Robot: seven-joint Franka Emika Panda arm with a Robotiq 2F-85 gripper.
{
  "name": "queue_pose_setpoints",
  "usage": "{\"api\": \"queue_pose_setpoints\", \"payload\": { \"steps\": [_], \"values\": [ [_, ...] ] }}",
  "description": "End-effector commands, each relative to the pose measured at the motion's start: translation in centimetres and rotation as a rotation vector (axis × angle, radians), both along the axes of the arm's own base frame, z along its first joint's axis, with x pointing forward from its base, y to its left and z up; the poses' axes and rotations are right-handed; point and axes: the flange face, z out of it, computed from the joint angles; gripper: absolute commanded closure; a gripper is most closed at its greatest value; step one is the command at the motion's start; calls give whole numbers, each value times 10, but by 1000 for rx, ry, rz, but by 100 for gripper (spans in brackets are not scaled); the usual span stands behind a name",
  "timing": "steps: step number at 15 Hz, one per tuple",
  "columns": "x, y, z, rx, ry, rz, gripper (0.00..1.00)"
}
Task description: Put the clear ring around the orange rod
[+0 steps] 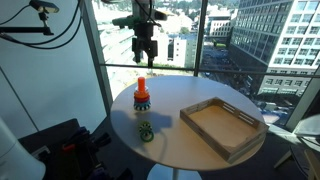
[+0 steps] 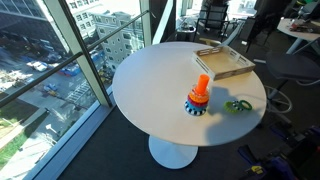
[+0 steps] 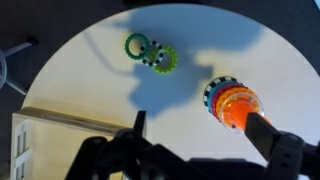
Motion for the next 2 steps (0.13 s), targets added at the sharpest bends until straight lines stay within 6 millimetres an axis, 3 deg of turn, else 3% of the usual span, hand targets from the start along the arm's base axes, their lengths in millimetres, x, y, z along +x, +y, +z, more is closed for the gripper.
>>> {"api": "queue_pose_setpoints", "payload": {
  "steps": [1,2],
  "values": [
    [0,0,1,0,1,0,0],
    [0,0,1,0,1,0,0]
  ]
}}
